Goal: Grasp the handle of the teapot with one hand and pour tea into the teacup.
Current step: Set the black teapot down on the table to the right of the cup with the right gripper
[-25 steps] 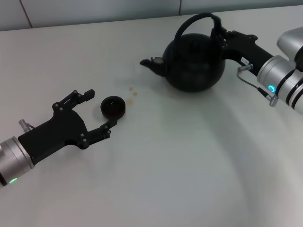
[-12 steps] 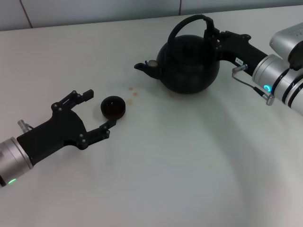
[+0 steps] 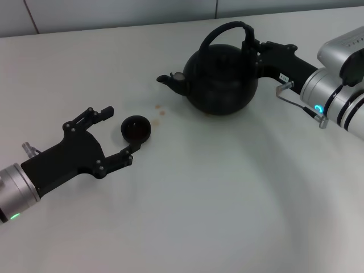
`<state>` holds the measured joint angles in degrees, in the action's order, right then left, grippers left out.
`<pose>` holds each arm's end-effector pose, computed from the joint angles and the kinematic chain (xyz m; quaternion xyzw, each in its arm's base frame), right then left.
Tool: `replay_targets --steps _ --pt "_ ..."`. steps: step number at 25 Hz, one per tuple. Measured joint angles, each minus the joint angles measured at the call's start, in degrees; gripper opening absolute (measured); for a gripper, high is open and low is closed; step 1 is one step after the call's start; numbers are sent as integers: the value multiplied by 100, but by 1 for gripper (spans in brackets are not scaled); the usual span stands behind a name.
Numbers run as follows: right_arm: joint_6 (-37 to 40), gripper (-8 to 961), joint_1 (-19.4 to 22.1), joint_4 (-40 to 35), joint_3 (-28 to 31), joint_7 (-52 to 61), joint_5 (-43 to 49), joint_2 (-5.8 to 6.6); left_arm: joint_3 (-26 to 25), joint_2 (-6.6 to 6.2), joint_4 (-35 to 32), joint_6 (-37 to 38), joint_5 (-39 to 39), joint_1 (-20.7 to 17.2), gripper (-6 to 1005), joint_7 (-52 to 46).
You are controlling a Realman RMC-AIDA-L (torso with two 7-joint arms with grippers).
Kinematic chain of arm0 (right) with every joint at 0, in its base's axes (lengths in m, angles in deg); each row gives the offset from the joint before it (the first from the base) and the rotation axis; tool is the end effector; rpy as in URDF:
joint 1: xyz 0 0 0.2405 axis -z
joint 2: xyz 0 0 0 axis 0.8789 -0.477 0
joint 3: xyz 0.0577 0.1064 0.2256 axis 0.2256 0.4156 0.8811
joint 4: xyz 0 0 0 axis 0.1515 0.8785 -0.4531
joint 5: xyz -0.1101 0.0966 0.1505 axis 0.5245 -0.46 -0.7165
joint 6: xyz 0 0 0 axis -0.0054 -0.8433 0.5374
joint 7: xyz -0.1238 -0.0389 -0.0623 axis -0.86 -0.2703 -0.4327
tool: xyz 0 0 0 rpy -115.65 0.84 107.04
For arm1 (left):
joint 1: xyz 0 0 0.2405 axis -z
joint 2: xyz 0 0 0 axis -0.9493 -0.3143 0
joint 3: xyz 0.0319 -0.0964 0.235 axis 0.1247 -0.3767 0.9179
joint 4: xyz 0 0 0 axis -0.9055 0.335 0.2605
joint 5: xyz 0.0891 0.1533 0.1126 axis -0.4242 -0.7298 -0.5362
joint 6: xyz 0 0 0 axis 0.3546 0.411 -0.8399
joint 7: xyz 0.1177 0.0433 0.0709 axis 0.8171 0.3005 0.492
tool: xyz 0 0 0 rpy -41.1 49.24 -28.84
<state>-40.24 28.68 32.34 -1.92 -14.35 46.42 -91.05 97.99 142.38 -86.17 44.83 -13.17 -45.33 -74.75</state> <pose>0.2925 0.3842 -0.0410 -0.8062 0.2856 0.2672 0.4439 -0.2849 0.2950 -0.0605 -0.9144 -0.0576 -0.2872 0.2795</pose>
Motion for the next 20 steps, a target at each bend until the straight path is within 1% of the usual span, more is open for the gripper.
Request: replay_targets --steps 6,17,20 --pt "-19 146 -14 -24 -3 10 72 -1 0 0 0 -1 0 1 863 -6" --pt "-30 586 9 -63 -6 -16 75 0 -9 0 16 -4 0 1 863 -10" --pt "-19 733 49 -105 3 -17 75 -1 -9 0 15 -10 0 1 863 -27"
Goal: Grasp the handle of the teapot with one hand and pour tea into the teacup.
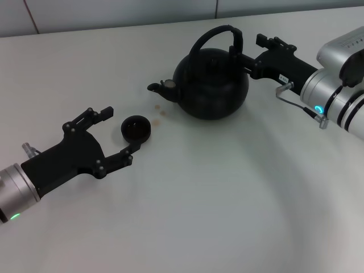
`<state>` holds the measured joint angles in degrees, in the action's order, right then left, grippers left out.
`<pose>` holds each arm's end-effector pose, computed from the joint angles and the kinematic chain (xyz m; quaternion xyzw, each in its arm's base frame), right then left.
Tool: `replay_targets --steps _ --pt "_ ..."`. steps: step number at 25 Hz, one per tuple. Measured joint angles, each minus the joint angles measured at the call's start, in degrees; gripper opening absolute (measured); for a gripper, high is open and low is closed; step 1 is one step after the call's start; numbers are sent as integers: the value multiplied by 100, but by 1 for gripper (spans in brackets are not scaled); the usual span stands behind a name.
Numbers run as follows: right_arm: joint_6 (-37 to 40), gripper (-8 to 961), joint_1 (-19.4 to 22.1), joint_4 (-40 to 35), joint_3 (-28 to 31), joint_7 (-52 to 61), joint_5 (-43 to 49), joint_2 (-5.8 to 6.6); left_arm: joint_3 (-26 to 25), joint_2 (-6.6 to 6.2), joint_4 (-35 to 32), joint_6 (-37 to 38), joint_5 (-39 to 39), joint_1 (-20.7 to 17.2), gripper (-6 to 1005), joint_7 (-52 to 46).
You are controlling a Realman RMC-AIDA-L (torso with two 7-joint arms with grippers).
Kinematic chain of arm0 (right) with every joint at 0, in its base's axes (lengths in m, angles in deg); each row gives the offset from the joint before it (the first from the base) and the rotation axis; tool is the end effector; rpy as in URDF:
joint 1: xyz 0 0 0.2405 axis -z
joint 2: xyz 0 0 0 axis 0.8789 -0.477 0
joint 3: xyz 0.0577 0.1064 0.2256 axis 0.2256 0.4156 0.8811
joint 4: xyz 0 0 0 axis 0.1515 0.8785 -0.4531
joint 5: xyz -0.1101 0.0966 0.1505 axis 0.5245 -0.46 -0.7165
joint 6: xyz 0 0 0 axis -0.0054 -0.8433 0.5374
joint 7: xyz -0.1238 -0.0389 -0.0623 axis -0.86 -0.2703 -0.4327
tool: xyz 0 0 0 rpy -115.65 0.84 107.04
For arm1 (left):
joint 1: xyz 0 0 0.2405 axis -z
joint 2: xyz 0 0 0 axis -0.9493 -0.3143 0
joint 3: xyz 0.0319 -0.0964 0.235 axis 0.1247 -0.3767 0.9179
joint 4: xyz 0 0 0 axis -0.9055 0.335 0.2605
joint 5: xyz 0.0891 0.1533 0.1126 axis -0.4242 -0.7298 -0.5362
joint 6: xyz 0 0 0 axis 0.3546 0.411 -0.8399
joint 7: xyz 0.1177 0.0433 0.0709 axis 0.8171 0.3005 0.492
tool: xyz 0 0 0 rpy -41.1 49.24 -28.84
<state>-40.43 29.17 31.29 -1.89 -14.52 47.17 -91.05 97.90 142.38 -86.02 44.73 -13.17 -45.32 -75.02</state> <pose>0.2920 0.3842 -0.0398 -0.8088 0.2783 0.2652 0.4451 -0.2853 0.2949 -0.0608 -0.9141 -0.0615 -0.2874 0.2794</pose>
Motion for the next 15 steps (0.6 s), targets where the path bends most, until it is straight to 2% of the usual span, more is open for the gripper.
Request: replay_targets --steps 1,5,6,10,11,15 --pt "45 782 80 -81 3 -1 0 0 0 0 -2 0 0 0 863 -2" --pt "198 780 316 -336 6 -3 0 -11 -1 0 -9 0 0 4 863 -5" --pt "483 780 524 -521 18 -4 0 -19 -4 0 -9 3 0 8 863 -6" --pt "1082 778 758 -651 36 -5 0 -18 -8 0 -15 7 0 9 864 -7" --pt "1381 777 810 -656 12 -4 102 1 -9 0 -16 11 0 9 864 -7" --pt "1696 777 849 -751 -3 32 554 15 8 0 -18 75 0 9 864 -7"
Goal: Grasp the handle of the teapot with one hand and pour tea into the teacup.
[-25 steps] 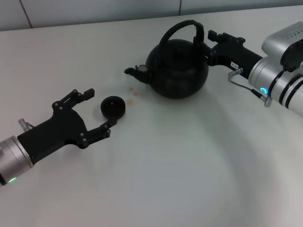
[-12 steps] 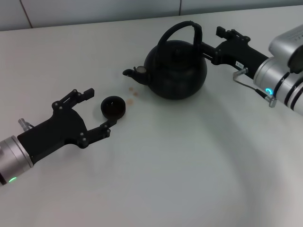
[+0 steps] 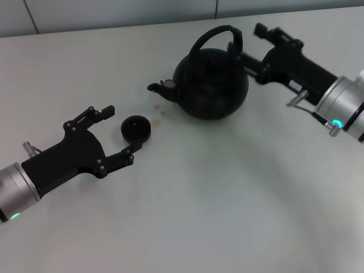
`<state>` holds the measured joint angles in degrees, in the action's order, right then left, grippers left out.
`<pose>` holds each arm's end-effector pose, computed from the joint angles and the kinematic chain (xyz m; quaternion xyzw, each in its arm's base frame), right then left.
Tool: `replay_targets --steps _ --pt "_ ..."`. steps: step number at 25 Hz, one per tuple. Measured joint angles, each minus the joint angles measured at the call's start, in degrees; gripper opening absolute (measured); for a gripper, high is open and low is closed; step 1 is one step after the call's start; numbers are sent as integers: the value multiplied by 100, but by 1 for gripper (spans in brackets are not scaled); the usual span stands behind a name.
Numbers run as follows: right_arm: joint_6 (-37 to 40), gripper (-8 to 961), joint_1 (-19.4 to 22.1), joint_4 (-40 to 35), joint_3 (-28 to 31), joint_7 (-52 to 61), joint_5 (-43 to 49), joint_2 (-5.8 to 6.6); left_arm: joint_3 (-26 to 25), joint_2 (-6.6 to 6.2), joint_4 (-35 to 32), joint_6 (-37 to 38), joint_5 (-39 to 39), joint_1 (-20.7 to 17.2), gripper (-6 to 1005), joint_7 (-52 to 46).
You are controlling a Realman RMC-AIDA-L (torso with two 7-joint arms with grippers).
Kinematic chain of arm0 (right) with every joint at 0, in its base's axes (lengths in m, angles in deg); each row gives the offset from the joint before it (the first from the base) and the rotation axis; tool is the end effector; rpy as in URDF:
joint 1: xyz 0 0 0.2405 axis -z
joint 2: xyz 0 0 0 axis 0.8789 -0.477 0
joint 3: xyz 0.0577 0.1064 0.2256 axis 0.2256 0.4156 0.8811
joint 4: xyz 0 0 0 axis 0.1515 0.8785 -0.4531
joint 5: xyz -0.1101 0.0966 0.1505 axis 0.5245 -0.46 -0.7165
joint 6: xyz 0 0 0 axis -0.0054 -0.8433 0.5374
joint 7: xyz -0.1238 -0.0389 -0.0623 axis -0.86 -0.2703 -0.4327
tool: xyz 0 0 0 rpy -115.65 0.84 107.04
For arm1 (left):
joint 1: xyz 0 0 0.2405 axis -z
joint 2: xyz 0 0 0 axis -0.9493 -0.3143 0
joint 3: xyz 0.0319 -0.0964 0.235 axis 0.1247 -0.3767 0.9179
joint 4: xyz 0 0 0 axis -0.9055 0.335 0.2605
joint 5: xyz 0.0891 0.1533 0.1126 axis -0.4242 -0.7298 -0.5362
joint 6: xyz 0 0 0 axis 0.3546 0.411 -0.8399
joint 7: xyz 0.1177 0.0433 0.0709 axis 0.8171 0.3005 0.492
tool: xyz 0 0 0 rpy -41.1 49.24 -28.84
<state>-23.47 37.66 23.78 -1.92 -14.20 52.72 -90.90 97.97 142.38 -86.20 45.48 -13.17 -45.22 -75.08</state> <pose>0.2771 0.3461 -0.0227 -0.8219 0.1862 0.3549 0.4048 -0.2829 0.2949 -0.0600 -0.9135 -0.0570 -0.2930 0.2764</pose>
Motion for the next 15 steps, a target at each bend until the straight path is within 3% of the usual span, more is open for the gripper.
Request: replay_targets --steps 3,6,11,15 --pt "287 778 74 -358 14 262 739 25 0 -13 -3 269 0 -25 864 -10" --pt "341 779 129 -1022 142 1051 2032 96 -17 -62 -31 755 0 -116 864 -79" --pt "443 782 137 -1546 179 1455 2993 95 116 -72 -453 1152 -67 -337 864 -557" --pt "733 783 172 -1704 185 1451 3115 81 266 -84 -820 1342 -85 -505 864 -993"
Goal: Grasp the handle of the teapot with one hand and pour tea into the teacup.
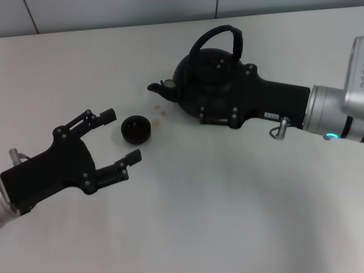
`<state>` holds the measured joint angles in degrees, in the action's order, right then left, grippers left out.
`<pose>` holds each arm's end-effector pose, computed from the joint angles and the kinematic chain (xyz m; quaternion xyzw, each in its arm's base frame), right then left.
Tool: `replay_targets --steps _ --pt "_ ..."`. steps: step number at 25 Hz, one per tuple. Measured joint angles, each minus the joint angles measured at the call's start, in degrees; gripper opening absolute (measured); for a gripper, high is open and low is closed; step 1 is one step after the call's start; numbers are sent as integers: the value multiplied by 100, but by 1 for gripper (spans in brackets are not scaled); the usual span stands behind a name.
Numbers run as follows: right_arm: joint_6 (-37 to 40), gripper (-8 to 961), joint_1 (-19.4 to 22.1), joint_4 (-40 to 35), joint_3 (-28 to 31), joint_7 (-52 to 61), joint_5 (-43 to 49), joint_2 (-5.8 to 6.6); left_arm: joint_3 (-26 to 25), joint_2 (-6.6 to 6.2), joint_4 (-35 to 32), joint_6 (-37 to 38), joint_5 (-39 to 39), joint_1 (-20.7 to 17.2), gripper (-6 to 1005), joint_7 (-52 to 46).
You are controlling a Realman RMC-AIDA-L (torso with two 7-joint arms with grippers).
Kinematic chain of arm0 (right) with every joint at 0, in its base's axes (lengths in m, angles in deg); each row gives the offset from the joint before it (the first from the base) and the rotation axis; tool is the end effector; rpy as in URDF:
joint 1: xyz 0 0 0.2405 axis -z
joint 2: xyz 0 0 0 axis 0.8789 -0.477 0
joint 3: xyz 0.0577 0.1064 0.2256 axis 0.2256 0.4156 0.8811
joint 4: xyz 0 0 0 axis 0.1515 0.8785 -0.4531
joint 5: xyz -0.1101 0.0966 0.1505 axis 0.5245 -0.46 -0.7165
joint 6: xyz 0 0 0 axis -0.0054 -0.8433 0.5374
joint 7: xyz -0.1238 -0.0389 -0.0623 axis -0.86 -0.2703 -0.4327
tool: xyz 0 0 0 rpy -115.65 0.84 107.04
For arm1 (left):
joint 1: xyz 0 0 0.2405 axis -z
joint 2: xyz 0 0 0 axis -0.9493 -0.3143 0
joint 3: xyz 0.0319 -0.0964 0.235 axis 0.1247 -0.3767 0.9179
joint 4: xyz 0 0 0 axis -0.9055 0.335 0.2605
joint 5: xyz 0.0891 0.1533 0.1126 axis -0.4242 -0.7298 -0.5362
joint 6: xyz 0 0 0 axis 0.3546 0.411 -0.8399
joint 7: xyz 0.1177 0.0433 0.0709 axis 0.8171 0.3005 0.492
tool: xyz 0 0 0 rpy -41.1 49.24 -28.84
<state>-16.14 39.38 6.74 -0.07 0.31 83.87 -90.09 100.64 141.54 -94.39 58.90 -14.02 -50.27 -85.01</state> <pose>0.2367 0.3302 -0.0282 -0.9226 0.0587 0.2988 0.2370 -0.2713 0.2690 -0.0331 -0.9031 -0.0519 -0.3736 0.2052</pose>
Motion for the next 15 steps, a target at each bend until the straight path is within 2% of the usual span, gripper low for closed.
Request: replay_targets --steps 6,11,15 --pt "1064 783 10 -63 159 -18 489 57 120 -74 -753 250 -594 -207 864 -883" --pt "1399 782 15 -73 328 64 827 69 66 -160 -805 485 -701 -216 864 -1050" --pt "1539 782 97 -75 393 181 1054 50 62 -174 -807 573 -715 -230 864 -1055"
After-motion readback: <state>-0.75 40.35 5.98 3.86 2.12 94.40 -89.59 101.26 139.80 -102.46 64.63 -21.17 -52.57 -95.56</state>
